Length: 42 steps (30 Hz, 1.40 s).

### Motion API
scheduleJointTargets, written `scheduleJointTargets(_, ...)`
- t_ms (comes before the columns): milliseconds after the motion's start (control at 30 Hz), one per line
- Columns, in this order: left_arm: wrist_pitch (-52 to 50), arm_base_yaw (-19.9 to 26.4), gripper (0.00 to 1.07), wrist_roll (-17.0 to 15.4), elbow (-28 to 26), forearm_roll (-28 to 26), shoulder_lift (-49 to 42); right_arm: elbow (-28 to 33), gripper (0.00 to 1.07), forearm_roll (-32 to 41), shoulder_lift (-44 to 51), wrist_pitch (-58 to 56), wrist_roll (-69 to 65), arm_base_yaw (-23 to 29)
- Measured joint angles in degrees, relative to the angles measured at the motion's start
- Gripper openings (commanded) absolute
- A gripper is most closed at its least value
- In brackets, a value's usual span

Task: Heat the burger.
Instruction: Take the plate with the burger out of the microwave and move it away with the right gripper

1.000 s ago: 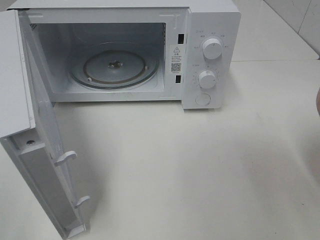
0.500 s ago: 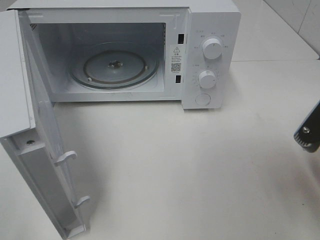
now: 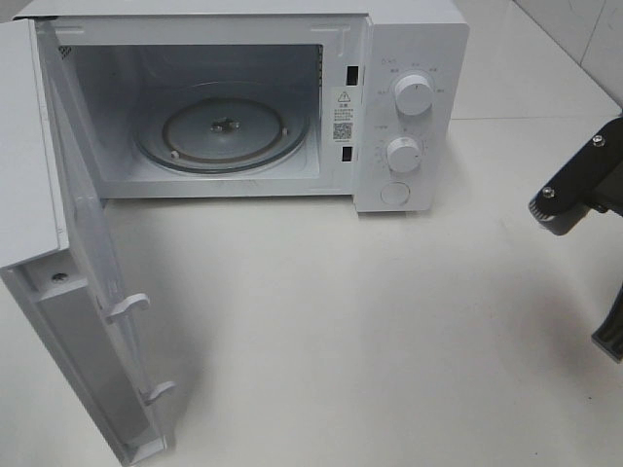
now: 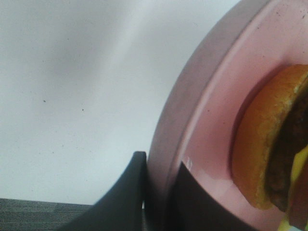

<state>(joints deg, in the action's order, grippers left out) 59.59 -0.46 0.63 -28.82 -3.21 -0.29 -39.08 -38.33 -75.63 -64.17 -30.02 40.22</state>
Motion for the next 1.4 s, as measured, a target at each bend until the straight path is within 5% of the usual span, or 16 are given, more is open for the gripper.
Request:
scheduleJointTargets(867,0.0,0.0,0.98,0.0,0.0,0.0,0.0,-1.8,0.0,-0.2,-14.8,0.9,-15.1,-0.1)
scheduleJointTargets(1400,0.0,0.0,0.98,0.0,0.0,0.0,0.0,-1.9,0.0,-0.8,-23.1,8.9,-20.1,-5.8)
